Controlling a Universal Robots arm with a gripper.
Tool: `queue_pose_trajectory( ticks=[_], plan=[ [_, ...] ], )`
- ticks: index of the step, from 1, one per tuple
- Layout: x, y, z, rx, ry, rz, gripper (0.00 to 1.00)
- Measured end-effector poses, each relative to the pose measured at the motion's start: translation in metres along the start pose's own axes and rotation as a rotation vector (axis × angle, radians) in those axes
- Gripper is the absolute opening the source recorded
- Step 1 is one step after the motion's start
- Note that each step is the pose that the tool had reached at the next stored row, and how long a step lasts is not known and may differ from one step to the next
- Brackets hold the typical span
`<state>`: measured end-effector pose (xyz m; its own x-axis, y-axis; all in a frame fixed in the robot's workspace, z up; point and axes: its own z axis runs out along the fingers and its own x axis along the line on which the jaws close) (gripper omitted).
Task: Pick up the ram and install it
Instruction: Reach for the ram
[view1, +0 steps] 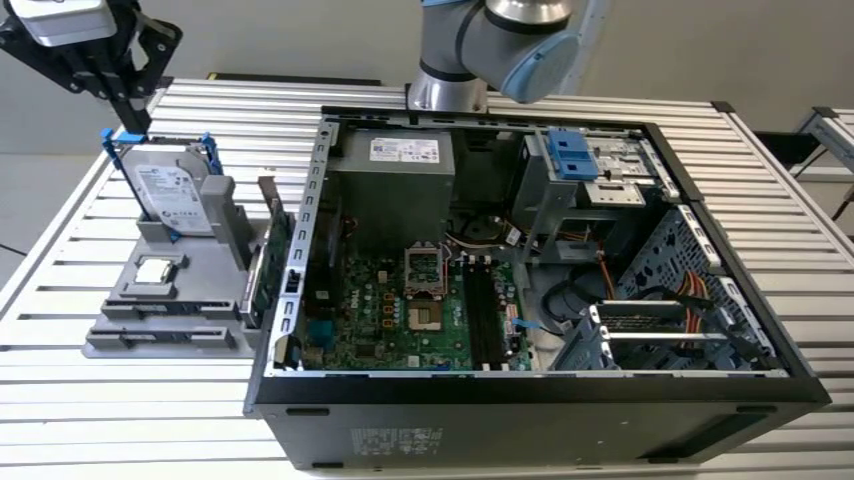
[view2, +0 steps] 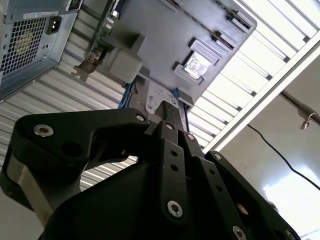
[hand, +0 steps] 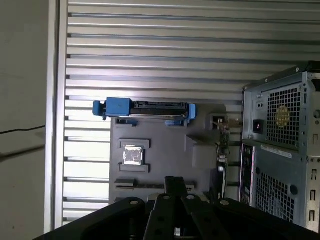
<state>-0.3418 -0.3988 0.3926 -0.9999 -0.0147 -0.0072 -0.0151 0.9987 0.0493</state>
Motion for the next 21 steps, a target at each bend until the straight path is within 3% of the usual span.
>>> queue_pose_trajectory(
  ticks=[13,21],
  plan=[
    [0.0092,0.0001,0.0002,0.0003,-0.0018,0.042,0.00],
    [0.0110,0.0001,0.0003,0.0004,-0.0042,0.053,0.00]
  ],
)
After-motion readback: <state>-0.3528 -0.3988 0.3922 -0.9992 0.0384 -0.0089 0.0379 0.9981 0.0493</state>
